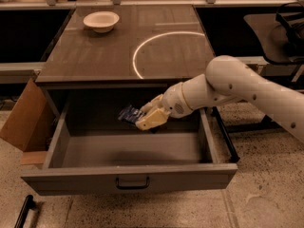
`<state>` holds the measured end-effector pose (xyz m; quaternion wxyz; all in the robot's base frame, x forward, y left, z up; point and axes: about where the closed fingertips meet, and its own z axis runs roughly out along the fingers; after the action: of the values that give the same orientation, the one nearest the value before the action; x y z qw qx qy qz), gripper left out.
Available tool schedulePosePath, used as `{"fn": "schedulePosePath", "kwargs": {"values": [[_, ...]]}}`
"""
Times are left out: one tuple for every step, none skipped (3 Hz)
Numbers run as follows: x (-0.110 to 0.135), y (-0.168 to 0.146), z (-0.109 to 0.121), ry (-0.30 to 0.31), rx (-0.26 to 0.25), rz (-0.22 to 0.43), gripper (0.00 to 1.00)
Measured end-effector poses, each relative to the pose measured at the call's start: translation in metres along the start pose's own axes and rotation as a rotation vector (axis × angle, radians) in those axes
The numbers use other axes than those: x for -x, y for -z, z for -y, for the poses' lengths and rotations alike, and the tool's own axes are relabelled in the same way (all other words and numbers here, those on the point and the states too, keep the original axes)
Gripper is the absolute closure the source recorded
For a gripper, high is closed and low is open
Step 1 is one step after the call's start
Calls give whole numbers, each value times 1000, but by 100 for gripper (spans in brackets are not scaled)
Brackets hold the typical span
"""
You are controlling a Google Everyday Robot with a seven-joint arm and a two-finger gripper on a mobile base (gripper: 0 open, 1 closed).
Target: Place rxbar blueberry into top drawer
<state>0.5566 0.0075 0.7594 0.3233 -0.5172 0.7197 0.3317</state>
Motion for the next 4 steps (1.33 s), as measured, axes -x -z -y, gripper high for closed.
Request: {"fn": "schedulePosePath", "kwargs": {"values": [[-31,-25,8,-50,-8,-92,81],[-55,-41,16,-93,-8,-155,58],[-75,-51,21,-128,-2,-189,34],[-88,-49,23,-165,-9,-139,11]]}}
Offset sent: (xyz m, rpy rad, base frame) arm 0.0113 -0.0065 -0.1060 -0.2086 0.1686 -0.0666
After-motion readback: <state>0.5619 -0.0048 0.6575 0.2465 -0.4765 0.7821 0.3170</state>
